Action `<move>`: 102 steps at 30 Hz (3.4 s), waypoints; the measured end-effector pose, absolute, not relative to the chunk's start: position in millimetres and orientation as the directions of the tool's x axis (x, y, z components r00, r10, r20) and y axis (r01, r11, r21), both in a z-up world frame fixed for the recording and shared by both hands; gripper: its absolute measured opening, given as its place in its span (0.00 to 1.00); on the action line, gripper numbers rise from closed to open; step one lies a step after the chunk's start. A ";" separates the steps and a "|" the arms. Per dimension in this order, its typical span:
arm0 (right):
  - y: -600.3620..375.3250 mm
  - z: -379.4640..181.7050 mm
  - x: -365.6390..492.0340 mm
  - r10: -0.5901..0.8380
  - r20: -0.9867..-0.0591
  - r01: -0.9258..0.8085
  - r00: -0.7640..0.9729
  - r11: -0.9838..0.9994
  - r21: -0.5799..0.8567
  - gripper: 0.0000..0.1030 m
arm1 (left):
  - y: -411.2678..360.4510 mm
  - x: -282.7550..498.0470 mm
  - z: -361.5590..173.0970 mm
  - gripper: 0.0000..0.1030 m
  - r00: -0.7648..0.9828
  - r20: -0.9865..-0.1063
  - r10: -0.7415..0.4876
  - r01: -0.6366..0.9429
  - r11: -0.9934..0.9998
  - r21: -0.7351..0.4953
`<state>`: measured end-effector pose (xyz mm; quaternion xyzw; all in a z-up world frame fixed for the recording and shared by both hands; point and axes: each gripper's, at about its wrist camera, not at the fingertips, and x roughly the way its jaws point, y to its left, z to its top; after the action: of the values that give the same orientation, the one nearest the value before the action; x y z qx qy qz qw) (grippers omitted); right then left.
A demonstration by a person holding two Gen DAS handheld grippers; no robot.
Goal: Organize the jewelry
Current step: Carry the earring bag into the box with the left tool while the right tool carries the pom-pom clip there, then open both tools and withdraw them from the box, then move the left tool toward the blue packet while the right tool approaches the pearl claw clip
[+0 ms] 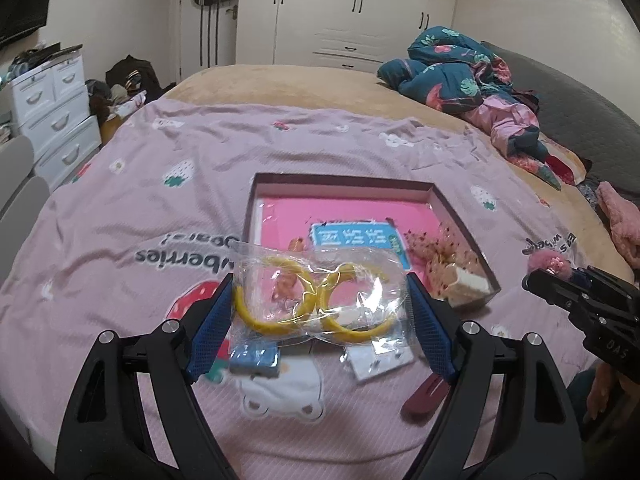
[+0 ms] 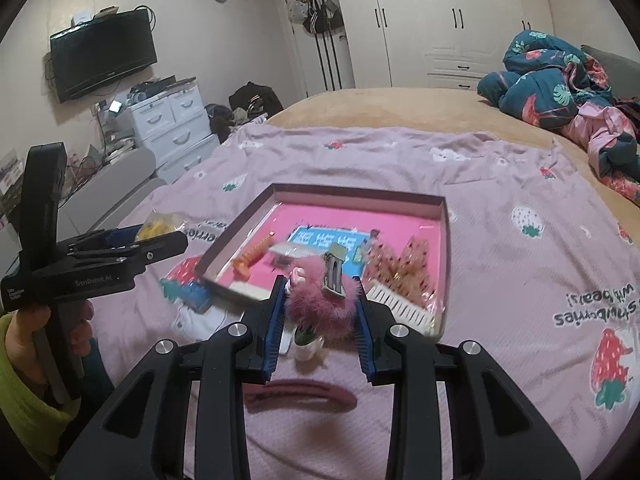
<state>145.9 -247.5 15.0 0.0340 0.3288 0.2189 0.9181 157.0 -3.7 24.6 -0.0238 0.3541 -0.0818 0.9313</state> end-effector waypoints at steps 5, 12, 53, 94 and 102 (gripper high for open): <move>-254.9 17.4 157.4 0.407 -0.584 -0.358 0.702 0.911 0.203 0.29 | -12.7 172.4 25.8 0.72 0.733 -0.657 -0.176 0.152 0.984 -0.094; -264.6 11.8 178.8 0.381 -0.589 -0.318 0.713 0.924 0.214 0.29 | -21.7 191.1 20.3 0.72 0.719 -0.670 -0.185 0.166 0.982 -0.093; -279.0 -58.3 246.7 0.284 -0.675 -0.151 0.681 0.956 0.250 0.67 | -42.1 241.2 -63.3 0.73 0.584 -0.792 -0.177 0.199 0.977 -0.071; -300.9 45.6 126.6 0.245 -0.472 -0.161 0.847 0.964 0.211 0.95 | 19.8 142.5 66.4 0.91 0.812 -0.567 -0.138 0.101 0.990 -0.098; -294.8 63.5 106.3 0.263 -0.433 -0.193 0.862 0.961 0.200 0.95 | 32.3 119.1 82.8 0.91 0.839 -0.529 -0.130 0.083 0.990 -0.111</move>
<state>106.3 -294.8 63.5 0.0748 0.2340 0.1187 0.9621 119.1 32.3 82.8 -0.0417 0.2784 -0.0556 0.9580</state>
